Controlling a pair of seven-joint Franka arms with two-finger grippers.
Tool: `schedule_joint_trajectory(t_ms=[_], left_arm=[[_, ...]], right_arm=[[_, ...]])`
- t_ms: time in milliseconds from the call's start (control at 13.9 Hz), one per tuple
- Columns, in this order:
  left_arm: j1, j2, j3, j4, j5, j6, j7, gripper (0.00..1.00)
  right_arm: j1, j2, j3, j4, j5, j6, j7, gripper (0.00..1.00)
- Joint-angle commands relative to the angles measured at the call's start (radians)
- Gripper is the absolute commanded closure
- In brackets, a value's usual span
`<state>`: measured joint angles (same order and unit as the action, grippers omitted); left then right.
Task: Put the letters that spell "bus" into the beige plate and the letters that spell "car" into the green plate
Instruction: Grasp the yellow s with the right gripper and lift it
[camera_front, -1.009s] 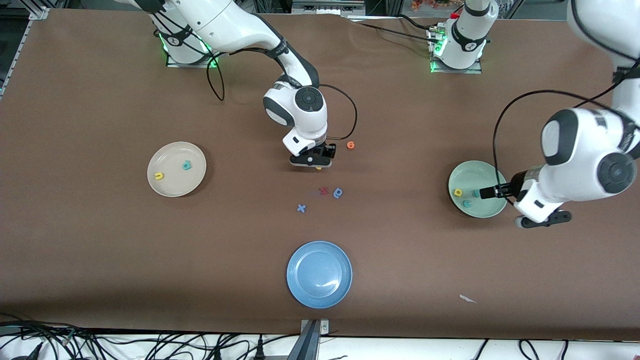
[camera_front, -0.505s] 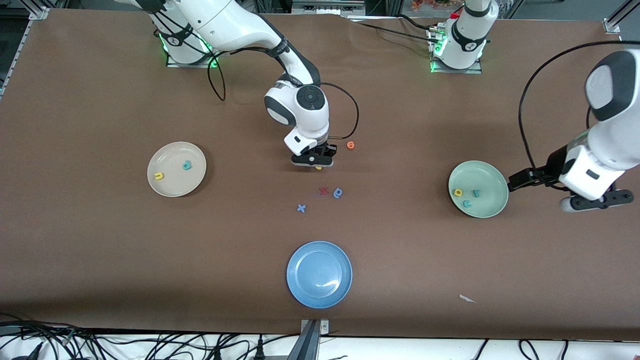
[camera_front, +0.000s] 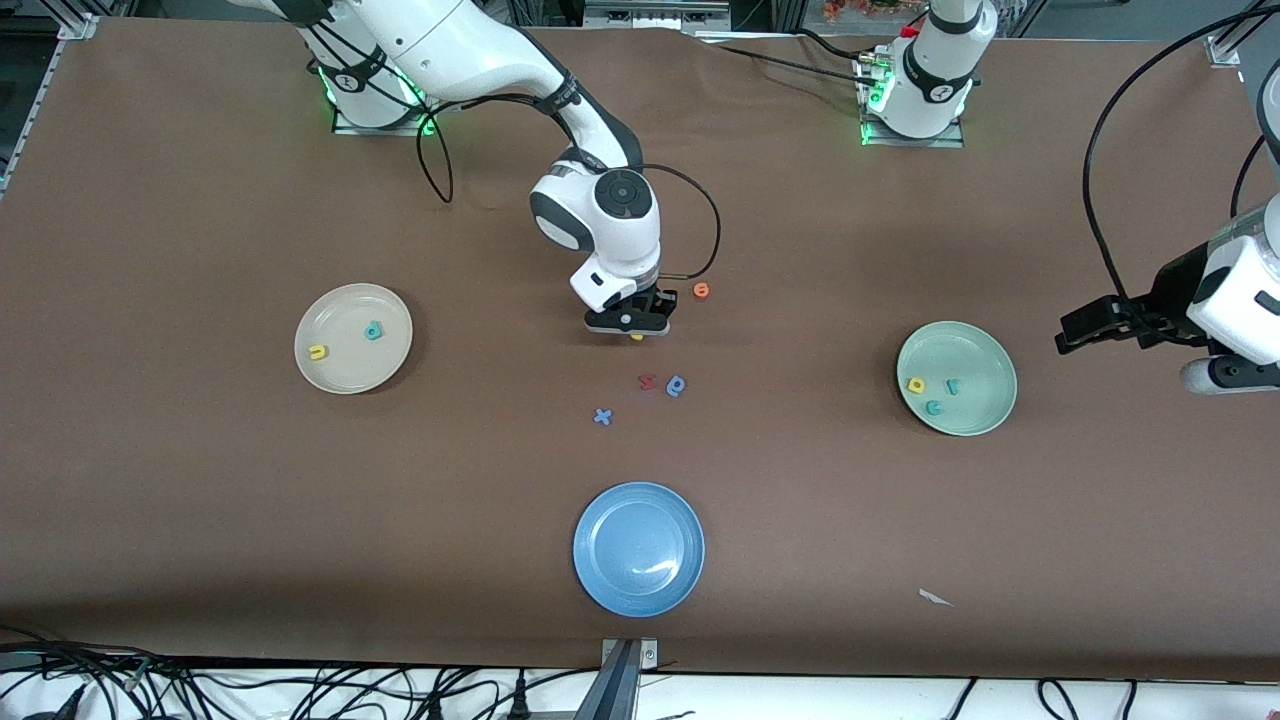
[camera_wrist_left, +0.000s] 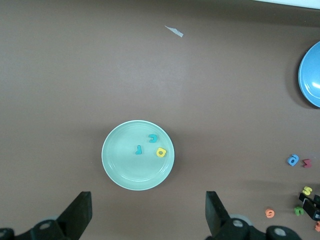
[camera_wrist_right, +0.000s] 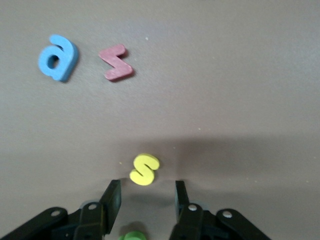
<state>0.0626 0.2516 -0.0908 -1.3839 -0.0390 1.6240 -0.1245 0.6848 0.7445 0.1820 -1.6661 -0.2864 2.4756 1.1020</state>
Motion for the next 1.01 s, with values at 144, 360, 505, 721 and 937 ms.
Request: schedule_joint_trajectory(t_ms=[144,360,505,721,937], left_arm=[[0.002,0.017,0.000,0.031,0.016,-0.019,0.043,0.01],[0.000,0.018,0.003,0.029,0.028,-0.018,0.127,0.03],[0.003,0.023,0.003,0.026,0.027,-0.016,0.143,0.03],[0.003,0.034,0.003,0.019,0.024,-0.009,0.140,0.03],[0.003,0.034,0.003,-0.007,0.024,0.040,0.112,0.08]], right_arm=[[0.010,0.045,-0.026,0.054,-0.025,0.002,0.018,0.48],[0.016,0.064,-0.032,0.054,-0.033,0.011,0.021,0.49],[0.018,0.067,-0.032,0.054,-0.033,0.013,0.022,0.53],[0.019,0.065,-0.032,0.052,-0.033,0.013,0.022,0.65],[0.021,0.065,-0.032,0.048,-0.034,0.013,0.019,0.83]])
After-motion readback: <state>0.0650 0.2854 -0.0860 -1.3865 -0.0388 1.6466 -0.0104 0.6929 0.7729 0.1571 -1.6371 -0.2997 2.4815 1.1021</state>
